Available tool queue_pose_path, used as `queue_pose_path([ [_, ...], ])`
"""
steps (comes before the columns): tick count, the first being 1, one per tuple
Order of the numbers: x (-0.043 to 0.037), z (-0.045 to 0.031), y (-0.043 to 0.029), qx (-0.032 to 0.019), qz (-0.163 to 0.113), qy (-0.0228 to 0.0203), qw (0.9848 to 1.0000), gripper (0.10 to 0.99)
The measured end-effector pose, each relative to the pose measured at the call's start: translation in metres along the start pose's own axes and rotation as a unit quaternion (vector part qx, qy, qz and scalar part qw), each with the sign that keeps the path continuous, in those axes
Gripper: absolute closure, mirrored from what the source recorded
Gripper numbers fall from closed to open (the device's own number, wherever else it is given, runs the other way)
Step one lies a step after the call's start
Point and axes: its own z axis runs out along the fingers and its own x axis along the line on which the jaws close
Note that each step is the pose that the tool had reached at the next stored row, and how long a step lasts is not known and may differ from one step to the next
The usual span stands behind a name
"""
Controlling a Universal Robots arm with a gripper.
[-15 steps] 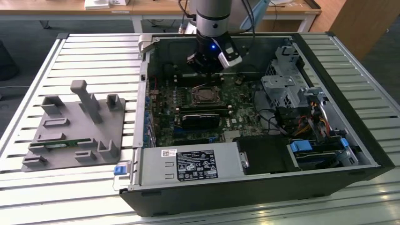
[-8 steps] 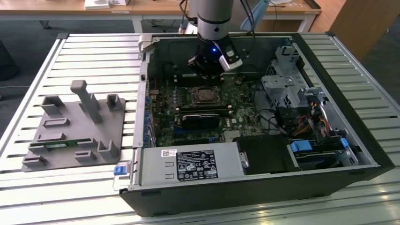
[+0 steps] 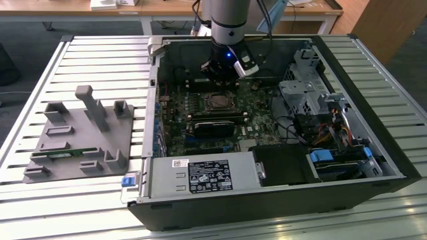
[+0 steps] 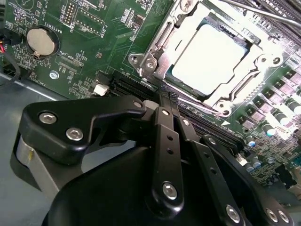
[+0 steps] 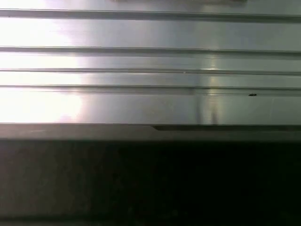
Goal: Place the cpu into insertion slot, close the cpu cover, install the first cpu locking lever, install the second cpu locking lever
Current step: 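Install the first cpu locking lever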
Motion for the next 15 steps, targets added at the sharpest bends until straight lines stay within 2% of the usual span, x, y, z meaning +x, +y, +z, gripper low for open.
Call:
queue_pose_path([
  [10, -0.0002, -0.0018, 0.0002, 0.0013, 0.000, -0.0001, 1.0000, 0.980],
  [15, -0.0014, -0.0010, 0.0006, 0.0094, 0.000, 0.0001, 1.0000, 0.980],
])
